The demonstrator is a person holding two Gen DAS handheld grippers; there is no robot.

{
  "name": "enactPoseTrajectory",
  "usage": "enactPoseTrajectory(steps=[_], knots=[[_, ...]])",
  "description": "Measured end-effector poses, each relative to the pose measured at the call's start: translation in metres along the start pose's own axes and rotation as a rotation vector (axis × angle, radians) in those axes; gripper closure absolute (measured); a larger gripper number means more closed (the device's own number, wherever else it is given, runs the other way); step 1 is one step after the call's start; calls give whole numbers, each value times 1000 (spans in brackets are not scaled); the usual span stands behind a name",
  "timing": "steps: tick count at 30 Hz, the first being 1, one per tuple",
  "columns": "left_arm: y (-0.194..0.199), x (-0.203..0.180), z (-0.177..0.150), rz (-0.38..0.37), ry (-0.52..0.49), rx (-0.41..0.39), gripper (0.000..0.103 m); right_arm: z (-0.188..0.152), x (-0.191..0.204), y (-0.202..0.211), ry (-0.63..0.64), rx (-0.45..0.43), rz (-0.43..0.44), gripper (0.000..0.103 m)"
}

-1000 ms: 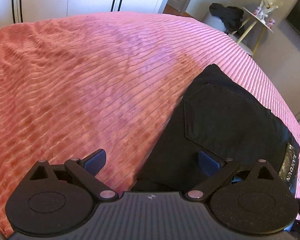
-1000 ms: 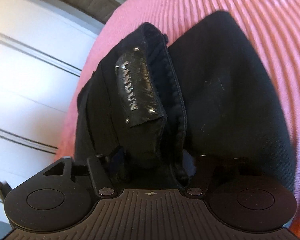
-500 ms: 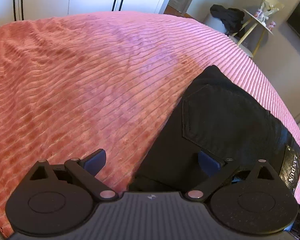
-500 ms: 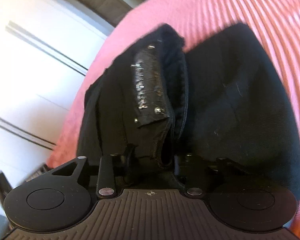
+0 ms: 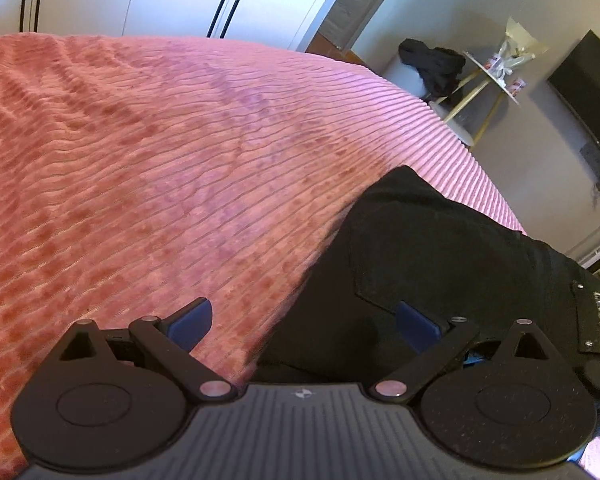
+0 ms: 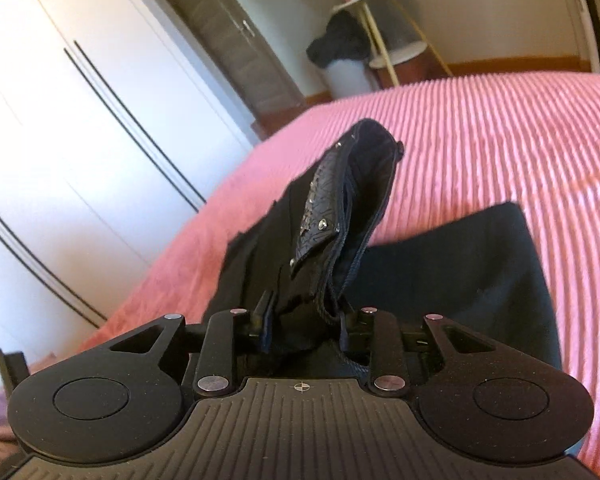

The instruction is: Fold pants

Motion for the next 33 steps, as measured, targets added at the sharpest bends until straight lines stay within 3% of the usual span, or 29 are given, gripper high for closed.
enactPoseTrajectory(steps=[7,18,20,21,23,24,27,30,32,33], knots=[[0,-3,-1,-6,-11,6,4,19,-24,37,-17,-91,-34,70],[1,-15,-8,-35,-73,39,4,-17,-75,30,-12,-48,-223,70],[-2,-19,-10,-47,-99,66,4,-22,-82,24,-23,-32,-256,66],[-3,-22,-12,-47,-112,76,4,-25,-88,24,-30,-17,-297,59],[-4,-25,-14,-45,-131,88,4,-25,-99,33,-65,-40,-379,59],[-4,-26,-15,-49,-133,92,4,-24,-103,41,-99,-54,-386,49],[-3,-28,-16,-75,-133,101,4,-28,-104,63,-228,-65,-280,45],[-2,-33,-19,-97,-136,114,4,-44,-101,59,-309,-12,-155,45],[0,-38,-22,-122,-152,124,4,-57,-108,48,-360,33,-139,45],[1,-41,-23,-132,-160,130,4,-63,-113,42,-396,50,-137,50]])
Point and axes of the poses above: each gripper's, at about its wrist camera, not at the fingertips, and y roughly against the way its jaws point, x to its left, z to its top, the point moved 7 cm from there along -y, roughly the way its jaws point
